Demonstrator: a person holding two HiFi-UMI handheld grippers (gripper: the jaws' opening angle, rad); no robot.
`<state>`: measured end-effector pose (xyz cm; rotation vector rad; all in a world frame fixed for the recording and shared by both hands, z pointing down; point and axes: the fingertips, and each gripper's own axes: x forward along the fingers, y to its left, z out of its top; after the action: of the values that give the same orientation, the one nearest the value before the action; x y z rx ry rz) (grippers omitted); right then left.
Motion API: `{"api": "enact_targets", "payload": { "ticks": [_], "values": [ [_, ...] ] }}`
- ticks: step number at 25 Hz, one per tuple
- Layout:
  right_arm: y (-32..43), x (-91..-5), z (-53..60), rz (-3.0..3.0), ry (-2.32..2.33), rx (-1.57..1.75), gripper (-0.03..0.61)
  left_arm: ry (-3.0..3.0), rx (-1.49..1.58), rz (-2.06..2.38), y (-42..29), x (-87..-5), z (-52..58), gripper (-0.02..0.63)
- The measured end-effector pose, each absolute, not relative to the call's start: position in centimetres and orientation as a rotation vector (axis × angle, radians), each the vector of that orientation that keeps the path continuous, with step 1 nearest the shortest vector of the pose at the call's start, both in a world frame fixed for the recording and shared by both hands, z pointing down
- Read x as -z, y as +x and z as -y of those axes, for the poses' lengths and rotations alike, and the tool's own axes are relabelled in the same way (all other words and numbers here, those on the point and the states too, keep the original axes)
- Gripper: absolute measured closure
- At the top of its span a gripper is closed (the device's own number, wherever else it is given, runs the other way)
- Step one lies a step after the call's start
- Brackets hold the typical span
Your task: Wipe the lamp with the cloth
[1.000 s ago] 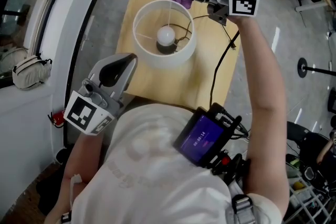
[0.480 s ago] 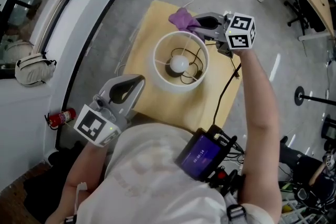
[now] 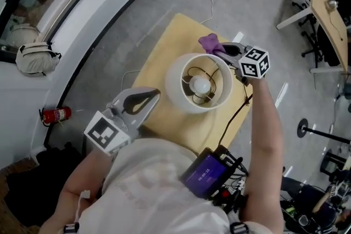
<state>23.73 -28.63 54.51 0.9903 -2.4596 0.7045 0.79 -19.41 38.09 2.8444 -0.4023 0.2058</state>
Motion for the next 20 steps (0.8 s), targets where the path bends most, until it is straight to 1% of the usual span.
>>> {"api": "enact_targets", "payload": {
  "ticks": [2,5,8,10,12,14,20],
  "values": [
    [22.9,-50.9,29.6,2.549,0.972,-0.628,0.479,2.824,-0.208,0.398,0.6,-38.1,19.9,0.614],
    [19.5,-43.6,30.0,2.754,0.800,-0.525,0.479,2.823,-0.170,0.389,0.1,-38.2,20.2,0.614],
    [16.5,-38.1,29.1,2.890,0.547,-0.492,0.477,2.808,-0.152,0.372,-0.3,-38.2,20.1,0.612],
    [15.2,-36.2,28.8,2.932,0.385,-0.525,0.477,2.813,-0.144,0.375,-0.5,-38.0,20.3,0.614],
    [14.3,-36.6,28.5,2.898,0.269,-0.576,0.477,2.812,-0.143,0.389,-0.8,-38.0,20.5,0.612],
    [13.7,-38.7,28.4,2.816,0.226,-0.610,0.479,2.811,-0.145,0.403,-1.2,-38.1,20.7,0.612],
    [13.2,-45.8,29.4,2.620,0.262,-0.652,0.479,2.794,-0.149,0.433,-2.0,-38.7,21.4,0.612]
  ]
}}
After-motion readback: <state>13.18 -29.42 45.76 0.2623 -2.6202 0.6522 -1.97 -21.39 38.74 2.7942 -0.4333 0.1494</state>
